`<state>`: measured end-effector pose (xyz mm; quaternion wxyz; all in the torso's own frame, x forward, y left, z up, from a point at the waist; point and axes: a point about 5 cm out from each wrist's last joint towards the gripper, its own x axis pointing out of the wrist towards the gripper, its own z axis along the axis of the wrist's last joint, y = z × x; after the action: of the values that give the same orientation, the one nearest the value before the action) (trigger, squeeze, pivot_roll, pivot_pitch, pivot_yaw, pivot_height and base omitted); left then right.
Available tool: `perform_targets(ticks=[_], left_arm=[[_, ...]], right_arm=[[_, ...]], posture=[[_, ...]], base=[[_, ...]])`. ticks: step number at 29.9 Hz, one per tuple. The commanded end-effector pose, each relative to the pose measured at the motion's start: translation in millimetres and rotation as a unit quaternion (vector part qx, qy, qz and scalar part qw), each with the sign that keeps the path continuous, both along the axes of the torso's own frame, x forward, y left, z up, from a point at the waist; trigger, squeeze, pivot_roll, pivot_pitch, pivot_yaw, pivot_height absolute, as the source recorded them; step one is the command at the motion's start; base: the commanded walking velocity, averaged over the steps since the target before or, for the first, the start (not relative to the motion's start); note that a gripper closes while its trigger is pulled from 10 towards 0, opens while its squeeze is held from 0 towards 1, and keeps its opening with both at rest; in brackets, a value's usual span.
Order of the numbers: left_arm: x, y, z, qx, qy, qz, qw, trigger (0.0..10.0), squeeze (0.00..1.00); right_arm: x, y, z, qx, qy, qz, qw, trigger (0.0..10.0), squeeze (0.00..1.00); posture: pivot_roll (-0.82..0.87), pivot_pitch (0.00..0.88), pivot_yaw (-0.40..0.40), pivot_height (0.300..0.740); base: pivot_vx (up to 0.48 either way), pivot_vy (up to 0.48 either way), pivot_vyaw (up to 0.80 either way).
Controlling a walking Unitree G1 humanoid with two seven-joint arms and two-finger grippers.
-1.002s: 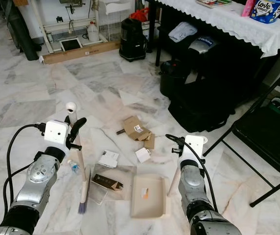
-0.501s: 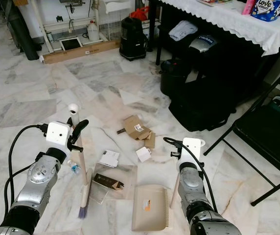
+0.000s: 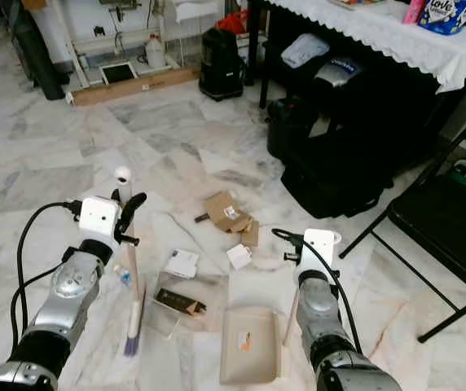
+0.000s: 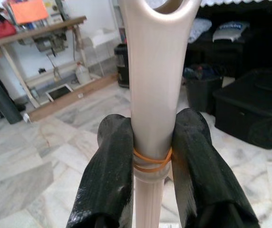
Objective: Sweep floor
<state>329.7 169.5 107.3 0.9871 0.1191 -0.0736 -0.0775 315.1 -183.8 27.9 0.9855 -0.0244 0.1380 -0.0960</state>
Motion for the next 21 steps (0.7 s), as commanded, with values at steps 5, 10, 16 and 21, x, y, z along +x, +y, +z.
perform_targets(ticks=[5, 10, 16, 21], left_arm=[[2.3, -8.5, -9, -0.028, 0.024, -0.035, 0.999, 10.0, 0.0], [1.2, -12.2, -14, -0.045, 0.039, -0.057, 0.997, 10.0, 0.0], [-0.7, -13.1, -12, -0.061, 0.042, -0.096, 0.993, 10.0, 0.0], [-1.0, -11.4, -4, -0.065, 0.04, -0.128, 0.989, 10.0, 0.0]], right_arm=[[-0.2, -0.3, 0, 0.0, -0.003, 0.002, 1.0, 10.0, 0.0], [-1.2, 0.5, -1, 0.001, -0.002, 0.003, 1.0, 10.0, 0.0], [-2.2, 1.5, -2, 0.002, 0.0, 0.005, 1.0, 10.0, 0.0], [-2.0, 1.9, -2, 0.003, 0.002, 0.006, 1.0, 10.0, 0.0]], posture=[[0.04, 0.073, -0.012, 0.74], [0.04, 0.076, -0.011, 0.74], [0.05, 0.078, -0.012, 0.74], [0.05, 0.078, -0.011, 0.74]], base=[[0.0, 0.0, 0.0], [0.0, 0.0, 0.0], [0.0, 0.0, 0.0], [0.0, 0.0, 0.0]])
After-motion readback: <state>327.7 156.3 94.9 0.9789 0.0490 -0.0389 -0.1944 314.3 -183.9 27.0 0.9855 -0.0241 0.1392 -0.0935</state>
